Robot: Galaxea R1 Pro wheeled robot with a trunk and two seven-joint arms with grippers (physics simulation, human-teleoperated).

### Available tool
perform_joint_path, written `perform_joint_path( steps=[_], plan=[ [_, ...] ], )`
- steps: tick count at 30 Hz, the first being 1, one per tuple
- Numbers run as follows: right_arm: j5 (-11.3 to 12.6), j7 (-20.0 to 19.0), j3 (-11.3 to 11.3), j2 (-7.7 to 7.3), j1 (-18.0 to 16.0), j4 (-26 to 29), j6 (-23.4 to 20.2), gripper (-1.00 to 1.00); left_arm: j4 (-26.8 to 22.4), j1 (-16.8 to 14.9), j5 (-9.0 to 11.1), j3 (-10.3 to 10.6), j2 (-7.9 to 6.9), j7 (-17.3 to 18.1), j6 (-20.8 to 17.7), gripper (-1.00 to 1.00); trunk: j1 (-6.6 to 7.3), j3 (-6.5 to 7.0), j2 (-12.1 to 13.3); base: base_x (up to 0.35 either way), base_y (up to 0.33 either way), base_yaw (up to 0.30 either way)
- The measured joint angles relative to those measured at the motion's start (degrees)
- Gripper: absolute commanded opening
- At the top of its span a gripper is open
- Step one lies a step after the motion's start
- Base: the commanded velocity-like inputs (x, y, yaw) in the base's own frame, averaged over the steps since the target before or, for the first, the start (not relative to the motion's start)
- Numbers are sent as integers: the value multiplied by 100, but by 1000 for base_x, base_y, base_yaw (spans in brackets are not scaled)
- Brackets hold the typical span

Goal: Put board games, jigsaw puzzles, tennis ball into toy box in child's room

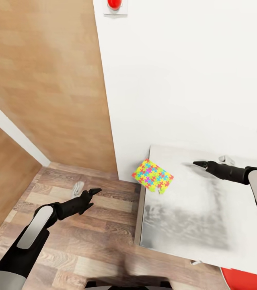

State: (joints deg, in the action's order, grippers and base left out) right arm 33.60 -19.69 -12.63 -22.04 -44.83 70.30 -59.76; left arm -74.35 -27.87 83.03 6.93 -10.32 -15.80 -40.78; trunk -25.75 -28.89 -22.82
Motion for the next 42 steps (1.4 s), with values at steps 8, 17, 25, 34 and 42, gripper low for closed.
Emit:
perform_joint_path(
  steps=[8,17,25,34,42],
  plan=[
    [-3,-3,-22,3,188,476,0,100,32,-40,-8,-3,-21,86,0,100,0,0,0,8,1,-164],
    [5,-5,-175,18,353,816,0,100,197,-128,-17,-5,-40,417,0,100,0,0,0,2,0,-60],
    [19,-8,-256,35,502,1094,1,100,1016,-447,-446,-6,-60,1233,13,100,-1,0,0,1,0,-17],
    [21,-7,-272,59,565,1260,1,100,2536,-1111,-1397,-27,-91,2703,133,100,-1,0,0,0,0,-5],
    [20,-9,-275,67,693,1478,1,100,3472,-1573,-1807,-32,-100,3561,320,100,0,0,0,0,0,-1]
  ],
)
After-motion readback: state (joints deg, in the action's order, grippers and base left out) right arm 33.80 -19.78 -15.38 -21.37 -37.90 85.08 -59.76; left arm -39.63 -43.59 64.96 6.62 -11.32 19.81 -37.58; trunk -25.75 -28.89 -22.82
